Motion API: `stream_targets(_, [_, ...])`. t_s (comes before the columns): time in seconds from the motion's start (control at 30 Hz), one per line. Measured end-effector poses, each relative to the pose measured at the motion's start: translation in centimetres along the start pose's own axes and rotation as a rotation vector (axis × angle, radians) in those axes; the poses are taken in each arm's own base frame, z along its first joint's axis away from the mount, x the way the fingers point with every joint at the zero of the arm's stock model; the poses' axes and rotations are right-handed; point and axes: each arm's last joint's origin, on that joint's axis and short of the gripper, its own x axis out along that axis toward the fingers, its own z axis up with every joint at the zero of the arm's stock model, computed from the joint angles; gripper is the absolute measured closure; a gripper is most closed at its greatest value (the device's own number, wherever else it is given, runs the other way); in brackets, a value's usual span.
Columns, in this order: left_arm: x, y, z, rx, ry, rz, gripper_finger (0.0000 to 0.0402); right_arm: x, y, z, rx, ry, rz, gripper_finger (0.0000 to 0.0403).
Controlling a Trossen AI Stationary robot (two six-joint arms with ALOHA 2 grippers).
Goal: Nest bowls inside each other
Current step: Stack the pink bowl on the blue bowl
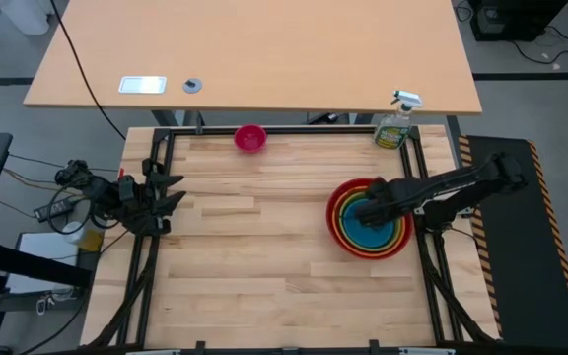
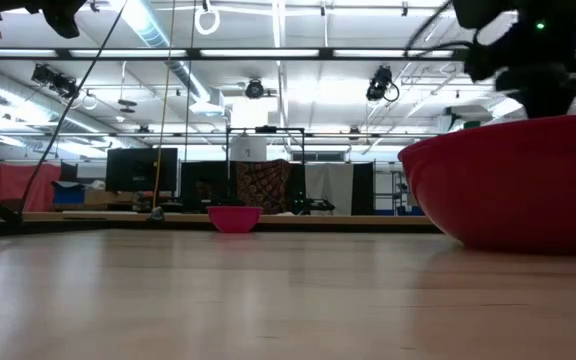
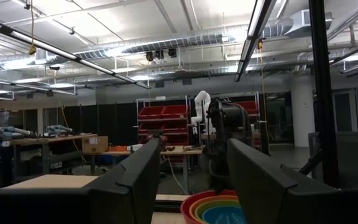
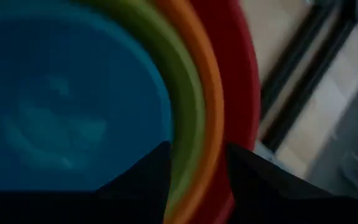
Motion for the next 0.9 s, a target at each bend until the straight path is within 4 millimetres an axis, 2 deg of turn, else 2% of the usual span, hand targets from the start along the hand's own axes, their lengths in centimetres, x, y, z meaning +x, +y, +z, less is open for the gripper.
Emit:
stream_targets(0.2, [0.0, 0.0, 0.0, 0.0, 0.0, 0.0, 0.0212, -0.2, 1.2, 2.4, 0.004, -0.189, 0.131, 0.0242])
stream_targets(0.33, [0.0, -0.1, -0.2, -0.016, 0.017, -0.001, 0.0212, -0.1, 1.2, 4.2, 0.008, -0.315, 0.136, 0.0242])
stream_targets(0.53, [0.7, -0.5, -1.6, 0.079, 0.179, 0.188, 0.0223, 0.0, 1.1, 6.1, -0.006, -0.422, 0.13, 0.0242])
stream_targets(0.7, [2.4, -0.9, -1.8, 0.109, 0.277, 0.275, 0.024, -0.2, 1.1, 7.6, -0.032, -0.515, 0.145, 0.0242])
stream_targets(0.9, [6.2, -1.0, -2.9, 0.156, 0.499, 0.337, 0.0248, 0.0, 0.2, 10.4, -0.055, -0.571, 0.239, 0.0242])
